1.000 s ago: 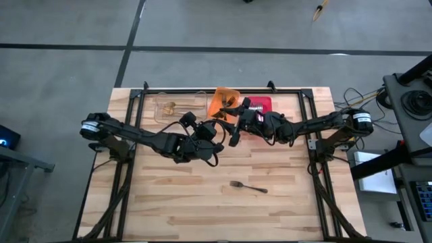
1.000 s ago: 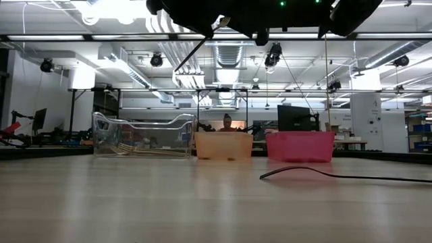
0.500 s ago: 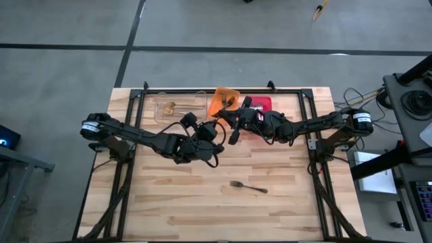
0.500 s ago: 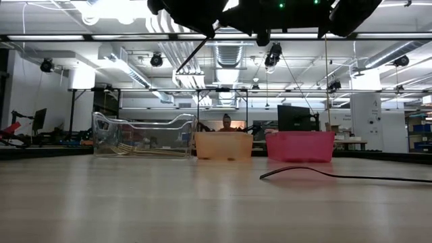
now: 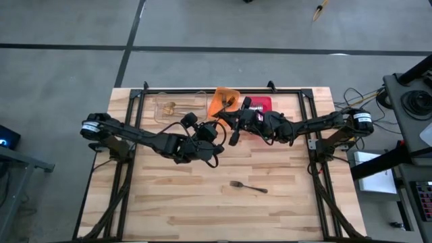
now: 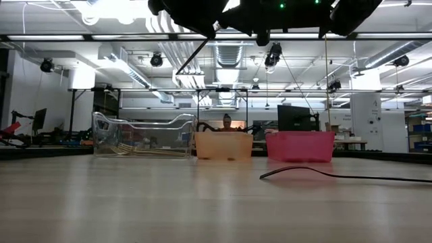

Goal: Sort silverware by color (type)
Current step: Put the gold fork into the transparent bin

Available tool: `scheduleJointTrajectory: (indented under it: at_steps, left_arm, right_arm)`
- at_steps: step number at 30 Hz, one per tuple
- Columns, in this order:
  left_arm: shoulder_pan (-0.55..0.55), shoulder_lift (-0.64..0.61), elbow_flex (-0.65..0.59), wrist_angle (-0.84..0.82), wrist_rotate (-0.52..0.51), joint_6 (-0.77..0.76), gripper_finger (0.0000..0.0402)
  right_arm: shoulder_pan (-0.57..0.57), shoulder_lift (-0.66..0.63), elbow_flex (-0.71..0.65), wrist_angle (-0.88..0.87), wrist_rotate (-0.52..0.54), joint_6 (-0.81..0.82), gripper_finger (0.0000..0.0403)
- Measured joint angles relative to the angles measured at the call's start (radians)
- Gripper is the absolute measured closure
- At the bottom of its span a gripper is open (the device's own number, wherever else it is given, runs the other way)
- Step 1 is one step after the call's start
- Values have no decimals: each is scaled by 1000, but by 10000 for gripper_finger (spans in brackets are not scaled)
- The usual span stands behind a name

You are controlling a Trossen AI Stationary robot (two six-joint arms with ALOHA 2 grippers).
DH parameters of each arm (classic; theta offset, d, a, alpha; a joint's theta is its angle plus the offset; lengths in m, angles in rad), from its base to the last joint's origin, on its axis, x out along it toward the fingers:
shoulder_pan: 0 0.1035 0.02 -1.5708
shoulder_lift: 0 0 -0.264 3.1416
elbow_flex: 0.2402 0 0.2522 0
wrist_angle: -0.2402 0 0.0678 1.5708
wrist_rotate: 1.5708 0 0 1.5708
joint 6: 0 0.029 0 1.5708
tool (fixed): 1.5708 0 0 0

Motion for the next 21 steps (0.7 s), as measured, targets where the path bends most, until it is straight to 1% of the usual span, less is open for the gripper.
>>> scheduleJointTrajectory:
  at_steps: [2,5,11,14,17,20,21]
  left_arm:
    - [0,0,0,0,3,0,381]
    - [2,-2,0,0,42,11,381]
    - [2,-4,0,-1,56,25,380]
    - [2,-12,0,-6,97,26,380]
    - [1,-29,0,-16,122,26,380]
    - [0,-49,0,-46,141,24,380]
    - [0,-55,0,-60,162,22,380]
  right_arm:
    - [0,0,0,-2,0,-6,394]
    - [0,0,0,-11,-1,-9,394]
    - [0,-9,0,-35,0,-31,394]
    - [0,-27,0,-70,1,-32,394]
    - [0,-57,1,-136,2,-51,394]
    - [0,-94,12,-251,4,-73,394]
    - [0,-107,16,-297,4,-81,394]
